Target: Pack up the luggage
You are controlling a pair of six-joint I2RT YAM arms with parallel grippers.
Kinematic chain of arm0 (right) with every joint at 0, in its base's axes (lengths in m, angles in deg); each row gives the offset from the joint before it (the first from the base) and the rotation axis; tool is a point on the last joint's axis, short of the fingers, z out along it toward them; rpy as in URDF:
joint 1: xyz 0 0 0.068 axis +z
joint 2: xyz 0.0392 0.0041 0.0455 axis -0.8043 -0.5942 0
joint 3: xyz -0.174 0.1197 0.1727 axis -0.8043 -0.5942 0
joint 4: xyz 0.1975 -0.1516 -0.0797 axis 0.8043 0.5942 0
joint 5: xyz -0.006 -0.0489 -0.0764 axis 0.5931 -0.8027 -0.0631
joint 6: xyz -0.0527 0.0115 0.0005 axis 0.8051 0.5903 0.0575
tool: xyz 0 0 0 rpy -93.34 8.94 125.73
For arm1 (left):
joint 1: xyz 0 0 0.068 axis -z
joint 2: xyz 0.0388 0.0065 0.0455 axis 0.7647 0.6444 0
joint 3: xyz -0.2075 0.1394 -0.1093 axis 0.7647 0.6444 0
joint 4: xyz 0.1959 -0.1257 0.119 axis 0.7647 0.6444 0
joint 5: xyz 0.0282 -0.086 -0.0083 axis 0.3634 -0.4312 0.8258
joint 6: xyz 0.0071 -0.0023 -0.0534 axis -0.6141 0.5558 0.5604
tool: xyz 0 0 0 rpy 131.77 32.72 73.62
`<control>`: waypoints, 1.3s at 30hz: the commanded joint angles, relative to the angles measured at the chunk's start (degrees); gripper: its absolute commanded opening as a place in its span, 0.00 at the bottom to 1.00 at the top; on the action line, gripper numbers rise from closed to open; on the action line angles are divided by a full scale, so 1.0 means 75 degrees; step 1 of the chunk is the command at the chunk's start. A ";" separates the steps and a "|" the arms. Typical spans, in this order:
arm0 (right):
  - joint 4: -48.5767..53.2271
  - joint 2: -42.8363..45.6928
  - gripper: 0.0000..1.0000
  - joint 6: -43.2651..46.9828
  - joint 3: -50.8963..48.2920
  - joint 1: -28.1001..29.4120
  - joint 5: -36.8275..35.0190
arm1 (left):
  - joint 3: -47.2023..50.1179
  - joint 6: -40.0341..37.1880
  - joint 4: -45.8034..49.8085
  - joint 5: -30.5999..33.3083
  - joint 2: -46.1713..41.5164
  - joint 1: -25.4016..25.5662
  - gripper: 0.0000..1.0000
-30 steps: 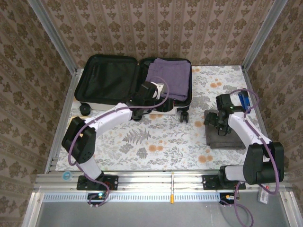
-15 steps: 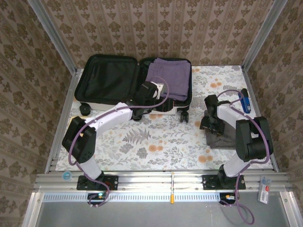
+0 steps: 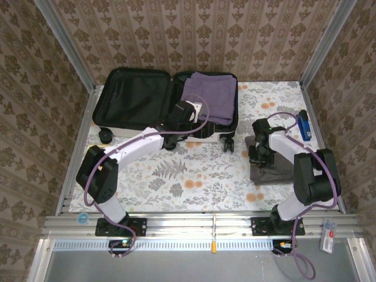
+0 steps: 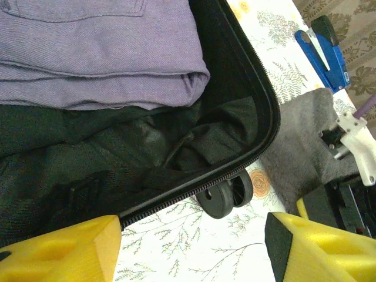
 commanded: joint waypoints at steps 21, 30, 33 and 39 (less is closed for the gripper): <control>-0.0543 0.0127 0.08 -0.0319 0.1317 0.3498 0.2180 | 0.0591 -0.0140 0.0706 0.0636 -0.0818 -0.0154 0.68; -0.0672 -0.1016 0.08 -0.0147 0.2302 0.4299 0.2222 | 0.1567 0.0066 0.0913 0.0886 -0.1494 -0.0356 0.68; -0.0736 -0.1290 0.08 -0.0077 0.2618 0.4538 0.2278 | 0.1797 0.0103 0.1059 0.1018 -0.1697 -0.0383 0.68; -0.0553 -0.1900 0.09 0.0204 0.3316 0.4975 0.2282 | 0.2072 0.0121 0.1387 0.1282 -0.2200 -0.0528 0.68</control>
